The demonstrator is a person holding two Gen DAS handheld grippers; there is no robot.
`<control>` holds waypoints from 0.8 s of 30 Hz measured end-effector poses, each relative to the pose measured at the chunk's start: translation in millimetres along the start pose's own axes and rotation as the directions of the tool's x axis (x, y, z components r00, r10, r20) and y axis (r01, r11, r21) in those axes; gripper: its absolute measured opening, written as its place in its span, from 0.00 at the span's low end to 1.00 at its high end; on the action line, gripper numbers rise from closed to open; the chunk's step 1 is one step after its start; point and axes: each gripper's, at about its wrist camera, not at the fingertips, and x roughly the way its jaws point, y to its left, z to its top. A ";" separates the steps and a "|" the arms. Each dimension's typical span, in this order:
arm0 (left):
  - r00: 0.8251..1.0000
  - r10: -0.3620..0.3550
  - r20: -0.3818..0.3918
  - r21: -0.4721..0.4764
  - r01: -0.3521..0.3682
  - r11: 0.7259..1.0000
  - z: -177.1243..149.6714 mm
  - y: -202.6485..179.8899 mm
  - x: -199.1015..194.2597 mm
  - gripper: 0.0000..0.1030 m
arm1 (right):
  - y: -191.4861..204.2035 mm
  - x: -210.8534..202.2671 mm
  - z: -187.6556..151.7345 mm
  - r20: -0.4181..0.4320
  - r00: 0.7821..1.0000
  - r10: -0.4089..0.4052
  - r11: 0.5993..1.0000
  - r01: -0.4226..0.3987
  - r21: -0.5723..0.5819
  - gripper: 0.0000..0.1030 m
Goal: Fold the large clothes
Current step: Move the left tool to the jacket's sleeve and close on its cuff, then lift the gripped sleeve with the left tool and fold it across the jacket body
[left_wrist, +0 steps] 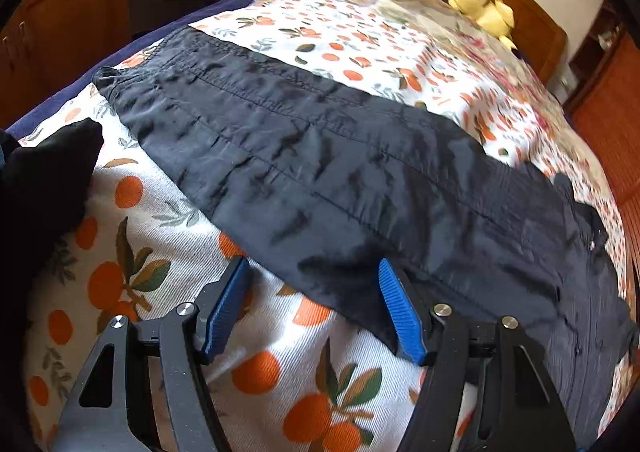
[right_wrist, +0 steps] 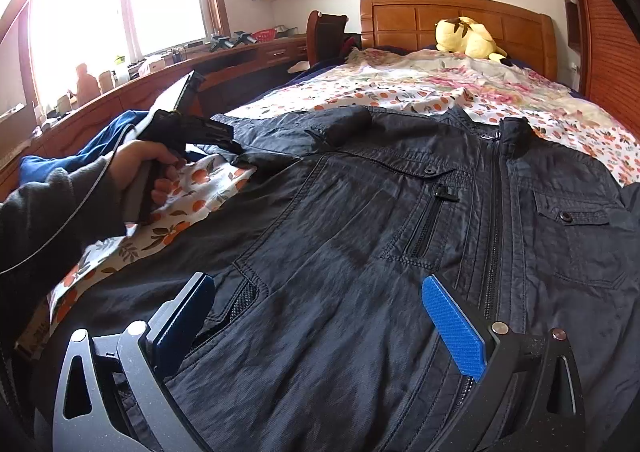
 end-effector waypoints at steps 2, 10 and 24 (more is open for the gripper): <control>1.000 -0.007 -0.003 0.009 0.007 1.000 3.0 -6.6 1.7 0.30 | 0.3 0.7 -0.2 0.001 1.000 0.002 1.000 -0.002 0.004 1.00; 0.993 0.049 0.109 0.192 -0.069 0.979 10.0 -65.7 -52.3 0.04 | -0.8 1.7 -1.4 0.011 1.000 0.004 1.000 -0.004 0.012 1.00; 0.985 -0.086 0.149 0.393 0.021 0.919 -61.8 -124.5 -169.4 0.04 | -8.6 -17.5 3.8 0.016 1.000 0.017 1.000 -0.017 0.021 1.00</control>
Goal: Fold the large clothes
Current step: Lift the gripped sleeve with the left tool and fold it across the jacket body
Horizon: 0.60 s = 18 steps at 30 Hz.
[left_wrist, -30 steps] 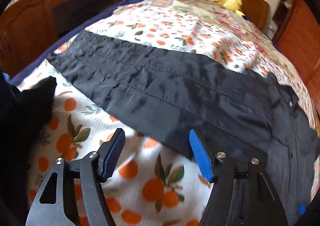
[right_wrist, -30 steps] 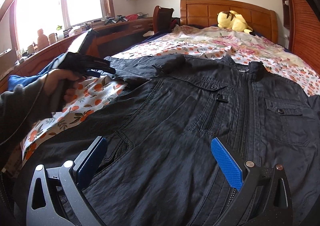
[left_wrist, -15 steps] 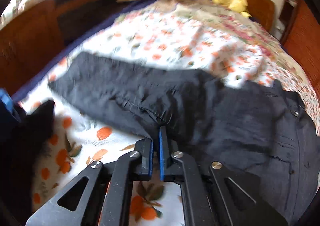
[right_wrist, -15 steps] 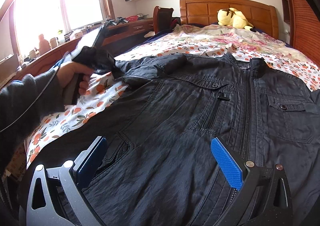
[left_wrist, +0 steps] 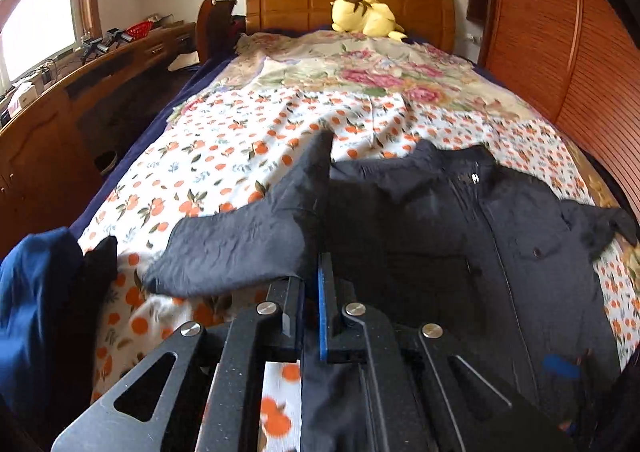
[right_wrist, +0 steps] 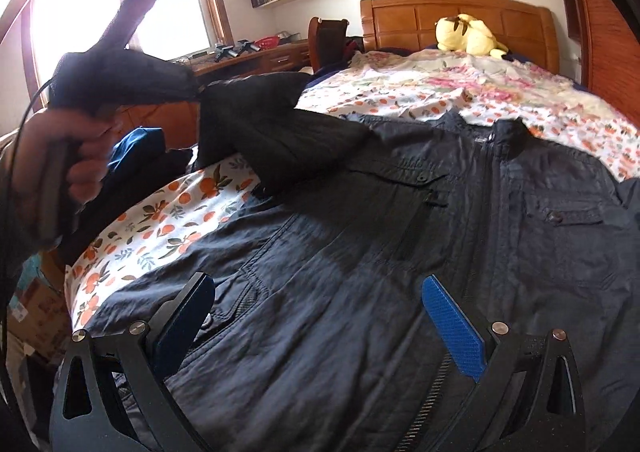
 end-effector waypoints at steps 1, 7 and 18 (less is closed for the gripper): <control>1.000 -0.005 -0.002 0.000 0.005 1.000 -3.2 -1.3 -0.4 0.04 | 0.5 -0.7 0.4 0.003 1.000 -0.006 1.000 0.006 -0.005 1.00; 0.998 -0.026 0.055 0.005 0.025 1.000 -22.9 6.0 -23.8 0.40 | 4.8 -0.3 0.7 0.002 1.000 -0.006 1.000 0.006 -0.020 1.00; 0.996 0.071 0.051 -0.109 -0.065 0.992 -34.6 66.8 13.8 0.75 | 11.7 10.0 -2.2 -0.026 1.000 -0.005 0.998 0.003 -0.061 1.00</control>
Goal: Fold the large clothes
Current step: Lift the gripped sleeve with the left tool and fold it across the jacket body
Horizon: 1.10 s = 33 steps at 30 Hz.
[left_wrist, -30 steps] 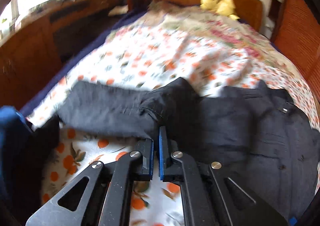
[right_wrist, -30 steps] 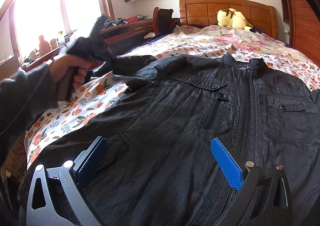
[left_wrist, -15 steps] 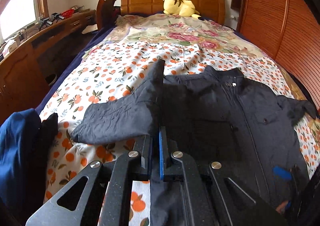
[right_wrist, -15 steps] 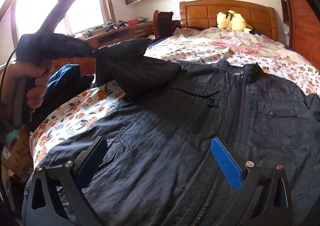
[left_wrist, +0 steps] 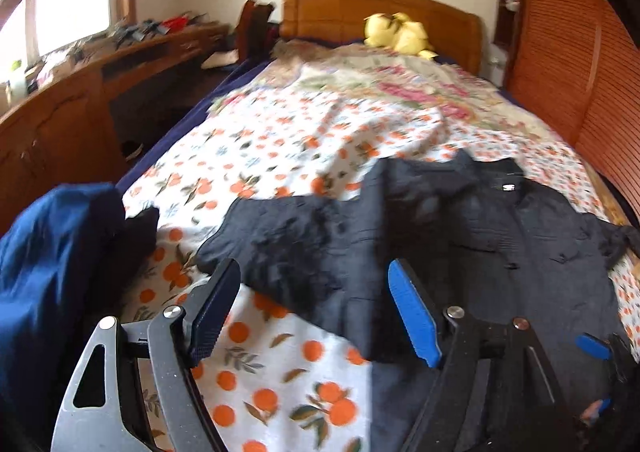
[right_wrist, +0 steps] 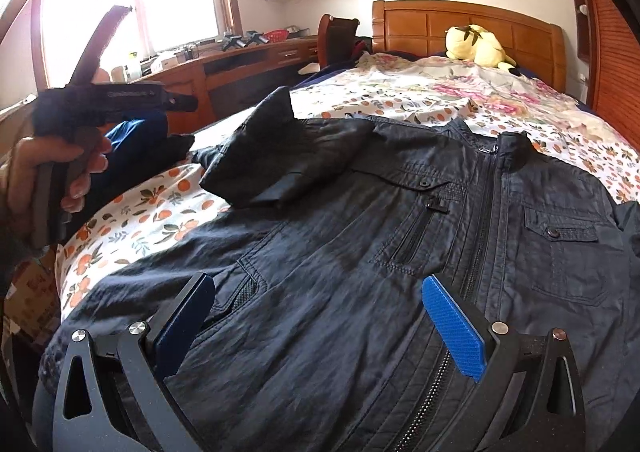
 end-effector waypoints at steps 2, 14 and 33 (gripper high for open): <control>0.999 0.024 -0.027 -0.027 -0.025 0.999 -3.4 11.5 20.1 0.75 | -0.6 2.5 -0.4 -0.006 1.000 -0.001 1.000 0.001 0.001 1.00; 0.984 0.041 -0.173 -0.147 -0.067 0.987 -10.4 46.9 105.3 0.29 | -2.5 11.8 -1.6 -0.039 0.999 0.011 1.000 -0.011 0.000 1.00; 0.986 -0.074 0.147 0.134 0.054 0.990 39.2 -81.0 -51.5 0.10 | -14.5 -43.5 -3.4 0.040 0.996 -0.079 0.997 0.079 0.009 1.00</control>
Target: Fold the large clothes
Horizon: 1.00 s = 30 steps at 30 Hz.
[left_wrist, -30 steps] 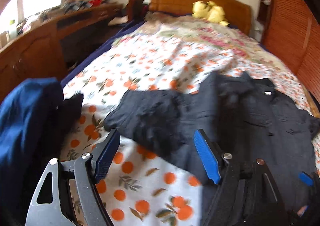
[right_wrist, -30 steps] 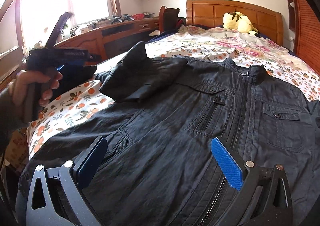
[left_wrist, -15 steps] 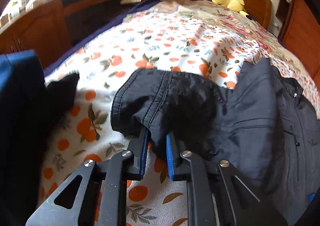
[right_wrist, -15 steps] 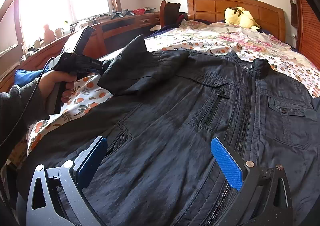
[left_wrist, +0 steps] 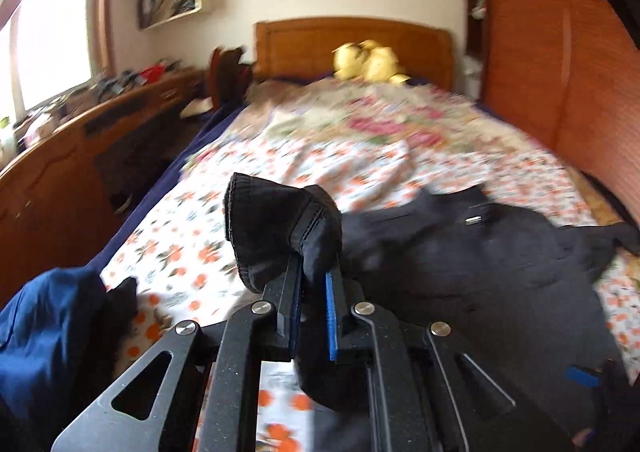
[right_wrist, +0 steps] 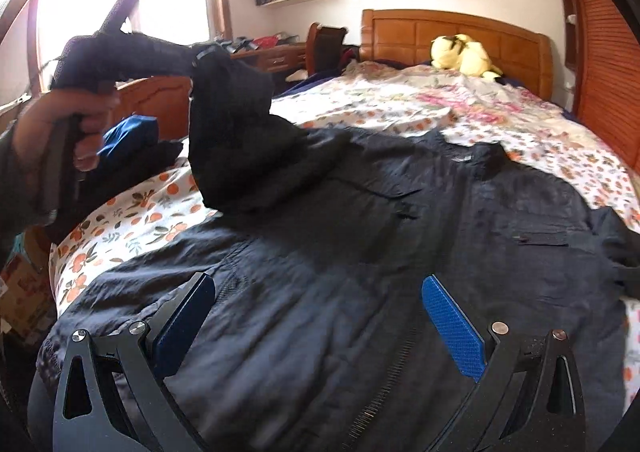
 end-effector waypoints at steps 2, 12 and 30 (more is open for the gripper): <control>0.999 -0.051 0.018 0.029 0.051 0.998 2.8 -22.1 -15.7 0.11 | -10.7 -12.9 -2.5 0.007 1.000 -0.026 0.999 0.026 0.020 1.00; 0.976 -0.219 0.018 0.127 0.215 0.968 -23.0 -93.6 -56.1 0.11 | -42.9 -49.9 -17.9 -0.012 0.987 -0.162 0.982 0.163 0.098 1.00; 0.980 -0.197 -0.025 0.147 0.199 0.969 -131.0 -69.7 -111.2 0.54 | -22.6 -58.1 -7.1 -0.062 0.980 -0.191 0.973 0.198 0.123 1.00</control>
